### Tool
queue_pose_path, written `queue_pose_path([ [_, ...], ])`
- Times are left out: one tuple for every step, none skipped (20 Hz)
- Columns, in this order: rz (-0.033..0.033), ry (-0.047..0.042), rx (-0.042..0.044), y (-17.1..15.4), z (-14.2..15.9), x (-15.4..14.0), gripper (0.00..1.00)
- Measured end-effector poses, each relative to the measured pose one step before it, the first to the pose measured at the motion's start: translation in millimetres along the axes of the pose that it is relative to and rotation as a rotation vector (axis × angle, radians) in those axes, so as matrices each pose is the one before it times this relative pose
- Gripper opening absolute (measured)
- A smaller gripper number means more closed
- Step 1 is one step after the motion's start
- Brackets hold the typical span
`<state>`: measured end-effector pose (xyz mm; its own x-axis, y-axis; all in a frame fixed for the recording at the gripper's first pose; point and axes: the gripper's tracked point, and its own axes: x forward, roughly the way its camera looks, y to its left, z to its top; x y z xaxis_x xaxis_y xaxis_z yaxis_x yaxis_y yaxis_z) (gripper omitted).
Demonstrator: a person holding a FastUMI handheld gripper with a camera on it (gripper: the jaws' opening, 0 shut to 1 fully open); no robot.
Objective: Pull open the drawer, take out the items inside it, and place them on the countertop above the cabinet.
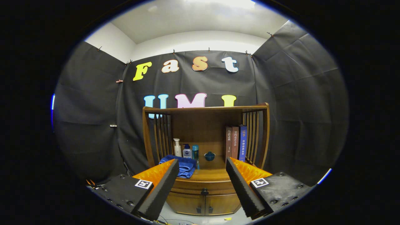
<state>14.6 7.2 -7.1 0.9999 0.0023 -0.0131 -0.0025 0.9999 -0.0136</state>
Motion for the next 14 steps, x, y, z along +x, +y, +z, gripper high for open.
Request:
queue_pose_path([
  [0.00021,0.00248,-0.00122,0.78,-1.71,1.75,0.98],
  [0.00228,0.00064,-0.00262,2.66,-1.8,2.6,0.98],
  [0.00451,-0.00146,-0.00371,2.31,-2.73,2.33,0.99],
  [0.00544,0.00002,-0.00318,2.63,-2.09,2.21,0.98],
  [0.00229,0.00245,-0.00223,1.24,-3.61,3.2,0.98],
  [0.00192,0.00559,-0.00041,0.79,-4.73,3.98,0.98],
  [0.00084,0.0108,0.00356,0.43,-7.61,5.31,0.99],
  [-0.00105,0.01226,0.00637,-1.6,-8.4,3.54,0.99],
  [-0.00174,0.01386,0.00823,-1.15,-7.72,4.59,0.99],
  [-0.00148,0.01487,0.00979,-1.82,-9.2,4.34,0.99],
  [0.00006,0.01406,0.00792,0.76,-8.42,7.39,0.99],
  [-0.00154,0.0162,0.00331,-0.91,-10.38,7.5,0.99],
  [-0.00072,0.01502,-0.00065,-2.98,-10.53,7.69,0.99],
  [-0.00223,0.01574,-0.00205,-0.65,-9.59,7.54,0.99],
])
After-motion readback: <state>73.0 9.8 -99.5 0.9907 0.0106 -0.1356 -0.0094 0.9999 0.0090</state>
